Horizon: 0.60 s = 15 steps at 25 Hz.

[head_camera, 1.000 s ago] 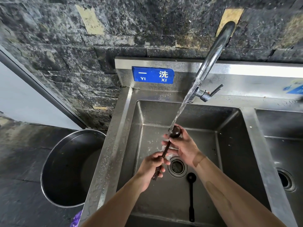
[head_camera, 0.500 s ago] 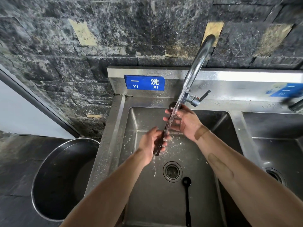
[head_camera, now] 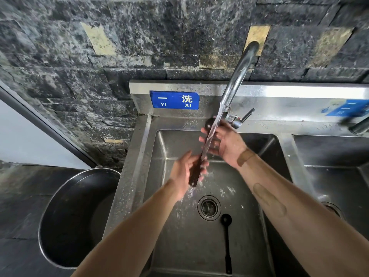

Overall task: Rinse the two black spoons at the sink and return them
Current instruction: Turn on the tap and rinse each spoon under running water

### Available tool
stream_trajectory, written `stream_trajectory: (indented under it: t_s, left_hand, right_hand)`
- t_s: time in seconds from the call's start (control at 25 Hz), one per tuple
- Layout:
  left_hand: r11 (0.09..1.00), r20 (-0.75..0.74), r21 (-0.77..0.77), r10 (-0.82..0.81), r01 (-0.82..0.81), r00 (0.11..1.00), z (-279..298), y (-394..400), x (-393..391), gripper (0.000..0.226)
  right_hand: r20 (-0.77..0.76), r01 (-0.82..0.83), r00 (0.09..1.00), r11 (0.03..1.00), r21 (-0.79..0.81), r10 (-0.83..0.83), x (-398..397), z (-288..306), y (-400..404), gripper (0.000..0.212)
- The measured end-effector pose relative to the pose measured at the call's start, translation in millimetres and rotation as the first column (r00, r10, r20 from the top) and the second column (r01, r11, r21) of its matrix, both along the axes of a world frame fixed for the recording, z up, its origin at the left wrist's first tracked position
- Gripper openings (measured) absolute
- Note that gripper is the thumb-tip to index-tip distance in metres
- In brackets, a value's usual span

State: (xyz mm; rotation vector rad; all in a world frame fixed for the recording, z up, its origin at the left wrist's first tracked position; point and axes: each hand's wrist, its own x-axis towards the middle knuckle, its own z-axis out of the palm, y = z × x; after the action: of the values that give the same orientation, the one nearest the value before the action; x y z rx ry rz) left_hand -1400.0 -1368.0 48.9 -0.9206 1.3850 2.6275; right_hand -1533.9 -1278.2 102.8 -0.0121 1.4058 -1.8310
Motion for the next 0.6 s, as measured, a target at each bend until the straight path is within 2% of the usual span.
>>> stream_trajectory:
  t_s: [0.12,0.32,0.6]
  left_hand:
    - [1.000,0.061,-0.007,-0.018,0.018,0.998,-24.6,4.6,39.4,0.058]
    - [1.000,0.176,0.016,0.017,-0.020,0.984,-54.7,5.7,90.1,0.042]
    - [0.995,0.347,0.099,-0.024,-0.011,0.937,-84.9,18.9,119.1,0.031]
  right_hand:
    - [0.082,-0.040,0.996,0.999,0.013,0.039,31.7,-26.1,5.4,0.035]
    - [0.204,-0.109,0.973,0.994,0.005,0.106,72.6,-64.3,15.1,0.029]
    - [0.370,-0.107,0.926,0.993,0.058,0.079,101.5,-120.0,31.9,0.023]
